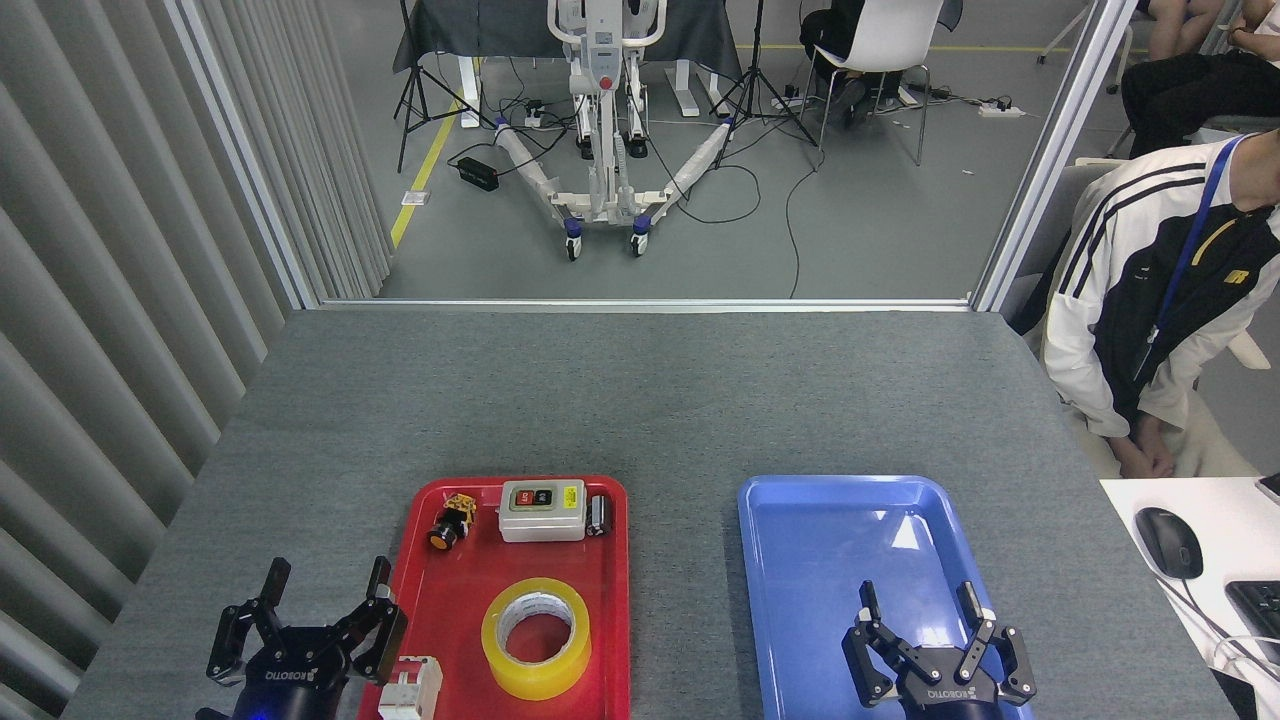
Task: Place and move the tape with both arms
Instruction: 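Reach the left hand to the yellow tape roll in the red tray and grasp it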
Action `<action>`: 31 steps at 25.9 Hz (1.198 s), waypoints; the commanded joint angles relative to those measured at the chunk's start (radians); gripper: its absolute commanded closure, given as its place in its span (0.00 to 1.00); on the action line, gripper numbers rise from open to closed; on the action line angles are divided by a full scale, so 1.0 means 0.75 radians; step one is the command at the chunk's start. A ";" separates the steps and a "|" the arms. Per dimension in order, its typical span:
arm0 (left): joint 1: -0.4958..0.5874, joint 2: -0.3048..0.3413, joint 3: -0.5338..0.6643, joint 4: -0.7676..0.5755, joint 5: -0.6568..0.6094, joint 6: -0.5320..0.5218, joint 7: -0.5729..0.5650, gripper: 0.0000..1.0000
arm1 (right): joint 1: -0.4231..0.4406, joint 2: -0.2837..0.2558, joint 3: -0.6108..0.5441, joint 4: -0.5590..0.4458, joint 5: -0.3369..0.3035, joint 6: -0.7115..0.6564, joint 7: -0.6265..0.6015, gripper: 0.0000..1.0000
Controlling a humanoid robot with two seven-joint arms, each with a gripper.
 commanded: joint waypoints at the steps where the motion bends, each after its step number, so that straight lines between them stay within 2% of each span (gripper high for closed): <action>1: 0.000 0.002 0.001 0.000 0.017 0.005 0.000 0.00 | -0.002 0.000 0.000 -0.009 -0.001 0.001 0.008 0.01; 17: -0.002 0.016 -0.012 -0.010 0.070 0.018 -0.002 0.00 | 0.000 0.000 0.000 -0.009 0.001 0.001 0.008 0.01; 19: -0.006 0.025 -0.014 -0.053 0.101 0.011 -0.049 0.00 | 0.000 0.000 0.000 -0.009 0.001 -0.001 0.008 0.01; 21: -0.022 0.025 -0.018 -0.113 0.127 0.009 -0.237 0.00 | 0.000 0.000 0.000 -0.009 0.001 -0.001 0.008 0.01; 24: -0.106 0.033 -0.044 -0.113 0.146 -0.011 -0.760 0.00 | -0.002 0.000 0.000 -0.009 0.001 -0.001 0.008 0.01; 27: -0.233 0.053 -0.069 -0.113 0.186 -0.142 -1.255 0.00 | -0.002 -0.002 0.002 -0.009 0.001 -0.001 0.008 0.01; 29: -0.315 0.057 -0.081 -0.111 0.248 -0.250 -1.399 0.00 | -0.002 -0.002 0.002 -0.009 0.001 -0.003 0.008 0.01; 31: -0.389 0.063 -0.120 -0.092 0.254 -0.314 -1.462 0.00 | -0.002 -0.002 0.002 -0.009 0.001 -0.006 0.008 0.01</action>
